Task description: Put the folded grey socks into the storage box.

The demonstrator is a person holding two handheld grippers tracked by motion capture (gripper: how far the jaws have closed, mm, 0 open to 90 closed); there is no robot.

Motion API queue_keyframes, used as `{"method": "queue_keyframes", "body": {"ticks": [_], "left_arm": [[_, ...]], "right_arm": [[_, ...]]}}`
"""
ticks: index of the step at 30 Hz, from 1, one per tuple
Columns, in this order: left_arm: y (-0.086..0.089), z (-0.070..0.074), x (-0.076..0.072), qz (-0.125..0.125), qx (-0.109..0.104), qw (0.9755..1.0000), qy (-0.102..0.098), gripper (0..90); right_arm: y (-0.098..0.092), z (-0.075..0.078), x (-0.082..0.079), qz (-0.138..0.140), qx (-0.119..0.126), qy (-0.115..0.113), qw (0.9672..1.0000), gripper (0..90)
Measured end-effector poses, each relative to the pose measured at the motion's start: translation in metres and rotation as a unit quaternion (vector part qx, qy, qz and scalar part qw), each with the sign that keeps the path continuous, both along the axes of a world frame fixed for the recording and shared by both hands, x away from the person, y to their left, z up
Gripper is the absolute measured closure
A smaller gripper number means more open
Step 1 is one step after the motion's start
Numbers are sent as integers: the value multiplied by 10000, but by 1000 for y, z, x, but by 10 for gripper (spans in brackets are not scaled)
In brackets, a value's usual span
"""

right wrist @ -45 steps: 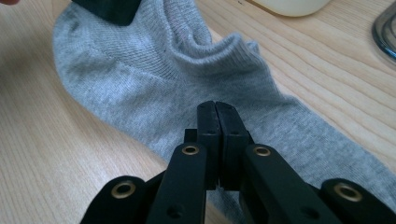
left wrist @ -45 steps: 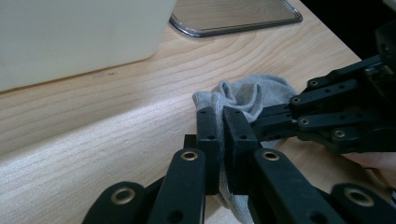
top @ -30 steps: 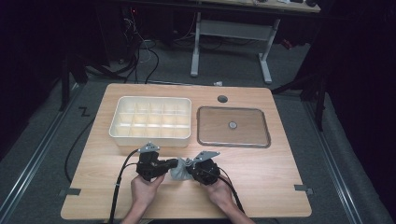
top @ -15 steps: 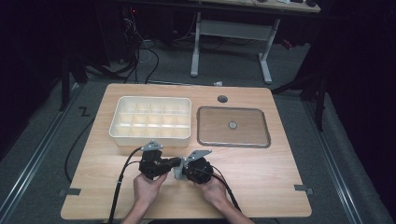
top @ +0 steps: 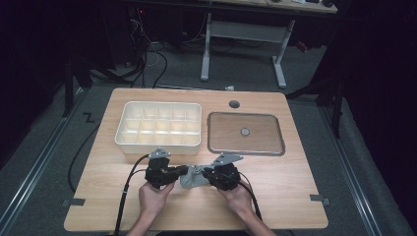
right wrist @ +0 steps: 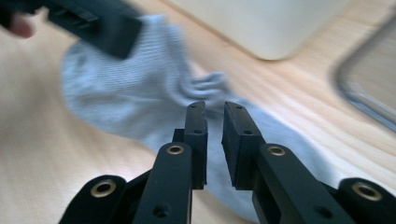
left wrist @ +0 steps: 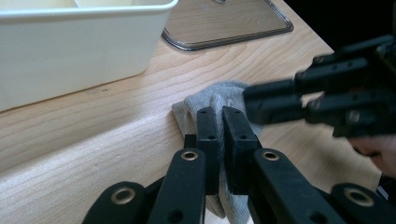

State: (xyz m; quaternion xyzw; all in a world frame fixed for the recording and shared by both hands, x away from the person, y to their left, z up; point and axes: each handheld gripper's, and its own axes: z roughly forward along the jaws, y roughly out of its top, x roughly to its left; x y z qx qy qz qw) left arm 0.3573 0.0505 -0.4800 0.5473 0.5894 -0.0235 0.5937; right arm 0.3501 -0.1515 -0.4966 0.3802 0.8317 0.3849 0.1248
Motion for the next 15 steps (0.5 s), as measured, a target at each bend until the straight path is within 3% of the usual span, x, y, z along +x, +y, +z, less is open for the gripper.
{"method": "queue_keyframes", "body": {"ticks": [8, 15], "left_arm": [[0, 0, 1, 19, -10, 10000, 13, 869], [0, 1, 0, 30, -71, 10000, 34, 868]], "right_arm": [[-32, -10, 15, -758, -119, 82, 9970, 745], [-31, -19, 17, -798, -247, 241, 9962, 730]]}}
